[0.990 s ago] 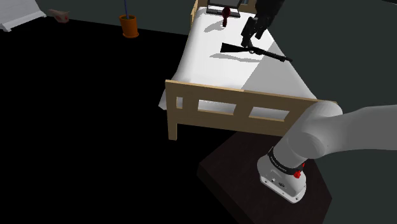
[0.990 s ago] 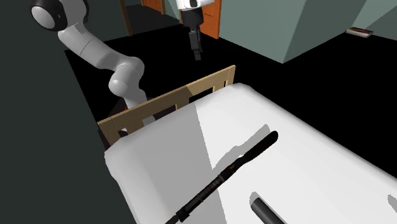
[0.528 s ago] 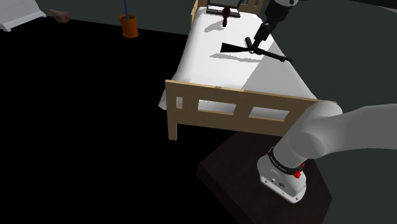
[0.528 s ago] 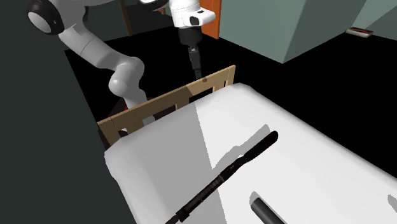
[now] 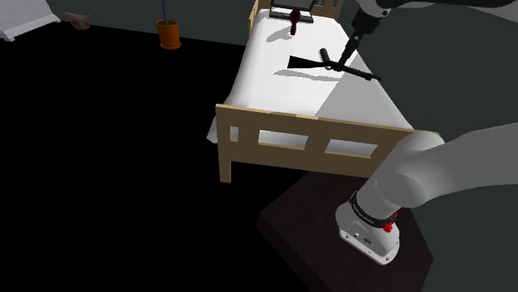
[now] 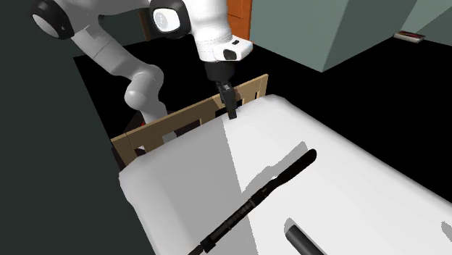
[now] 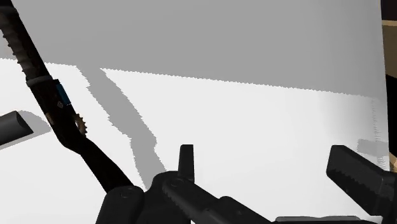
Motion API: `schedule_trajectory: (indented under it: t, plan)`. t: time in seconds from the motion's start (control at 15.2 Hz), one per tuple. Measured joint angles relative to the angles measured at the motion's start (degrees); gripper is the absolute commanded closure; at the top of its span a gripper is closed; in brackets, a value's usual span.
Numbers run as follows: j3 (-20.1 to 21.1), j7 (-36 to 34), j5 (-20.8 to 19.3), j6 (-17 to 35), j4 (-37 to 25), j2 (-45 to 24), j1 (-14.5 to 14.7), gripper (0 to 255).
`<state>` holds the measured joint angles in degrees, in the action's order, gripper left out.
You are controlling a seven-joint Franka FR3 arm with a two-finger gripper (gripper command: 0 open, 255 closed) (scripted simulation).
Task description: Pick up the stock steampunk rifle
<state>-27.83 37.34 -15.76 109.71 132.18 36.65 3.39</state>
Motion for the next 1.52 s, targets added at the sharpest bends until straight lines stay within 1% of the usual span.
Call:
schedule_trajectory:
  t: [0.13,0.33,0.53,0.59,0.73,0.86,0.92,0.99,1.06,1.12,1.19,1.32,1.52]
  plan:
    - [-4.02,5.19,0.06,1.73,-1.91,-3.14,1.11,0]
    - [-9.59,12.64,1.27,4.04,-5.04,-8.18,3.4,0]
    - [-15.81,20.91,4.15,5.84,-9.24,-14.21,6.44,0]
    - [-18.22,24.09,5.67,6.45,-10.87,-16.66,7.64,0]
    - [-23.17,30.79,9.91,7.43,-14.44,-22.4,10.28,0]
    - [-28.1,38.54,15.98,7.85,-18.19,-29.23,12.45,0]
    - [-30.76,43.27,20.27,7.76,-20.57,-33.9,12.92,0]
    - [-31.96,47.54,24.11,7.2,-22.34,-37.43,12.55,0]
    - [-32.9,52.27,28.94,5.95,-25.53,-42.63,11.19,0]
    - [-32.59,56.94,33.77,5.14,-27.99,-47.27,8.79,0]
    - [-31.75,59.78,36.56,4.31,-29.96,-50.1,6.75,0]
    - [-30.52,62.1,39.12,4.29,-31.19,-52.71,4.85,0]
    - [-29.74,63.69,40.74,5.69,-30.42,-54.16,3.78,0]
